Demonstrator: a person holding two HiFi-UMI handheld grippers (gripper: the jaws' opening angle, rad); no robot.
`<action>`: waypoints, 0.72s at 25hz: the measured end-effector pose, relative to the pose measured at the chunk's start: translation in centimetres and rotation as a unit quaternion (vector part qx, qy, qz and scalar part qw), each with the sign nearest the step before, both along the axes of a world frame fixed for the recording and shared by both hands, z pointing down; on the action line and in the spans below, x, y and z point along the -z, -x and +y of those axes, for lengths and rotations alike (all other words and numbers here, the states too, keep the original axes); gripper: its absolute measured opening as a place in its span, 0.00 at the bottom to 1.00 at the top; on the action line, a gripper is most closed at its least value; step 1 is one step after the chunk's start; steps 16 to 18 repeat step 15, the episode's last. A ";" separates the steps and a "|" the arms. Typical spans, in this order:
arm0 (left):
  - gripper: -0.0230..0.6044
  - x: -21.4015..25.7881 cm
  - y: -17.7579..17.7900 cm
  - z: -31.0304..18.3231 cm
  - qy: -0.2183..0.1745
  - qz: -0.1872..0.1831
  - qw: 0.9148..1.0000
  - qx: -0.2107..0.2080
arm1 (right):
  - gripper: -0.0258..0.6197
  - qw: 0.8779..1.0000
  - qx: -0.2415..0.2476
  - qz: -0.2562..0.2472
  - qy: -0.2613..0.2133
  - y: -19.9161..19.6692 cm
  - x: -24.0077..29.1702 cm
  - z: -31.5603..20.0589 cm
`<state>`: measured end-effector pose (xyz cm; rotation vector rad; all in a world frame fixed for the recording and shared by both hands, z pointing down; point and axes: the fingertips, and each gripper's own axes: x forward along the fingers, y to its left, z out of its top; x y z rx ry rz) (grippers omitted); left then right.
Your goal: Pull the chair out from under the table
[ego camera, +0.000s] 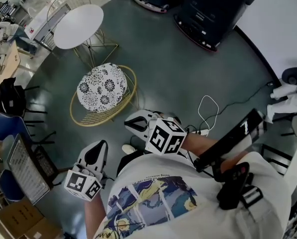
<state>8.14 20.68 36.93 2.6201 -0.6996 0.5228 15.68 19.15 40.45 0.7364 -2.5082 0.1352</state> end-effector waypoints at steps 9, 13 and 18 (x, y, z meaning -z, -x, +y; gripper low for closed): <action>0.05 -4.5 -0.4 -1.2 0.028 -0.044 0.999 0.006 | 0.05 1.000 -0.006 0.009 0.022 -3.1 -2.7 -1.1; 0.05 -6.9 1.1 -3.0 0.045 -0.054 0.998 -0.001 | 0.05 0.999 -0.008 0.022 0.035 -2.2 -4.7 -2.8; 0.05 -8.2 2.1 -4.1 0.052 -0.060 0.997 -0.007 | 0.06 0.999 -0.009 0.030 0.042 -1.6 -5.8 -3.7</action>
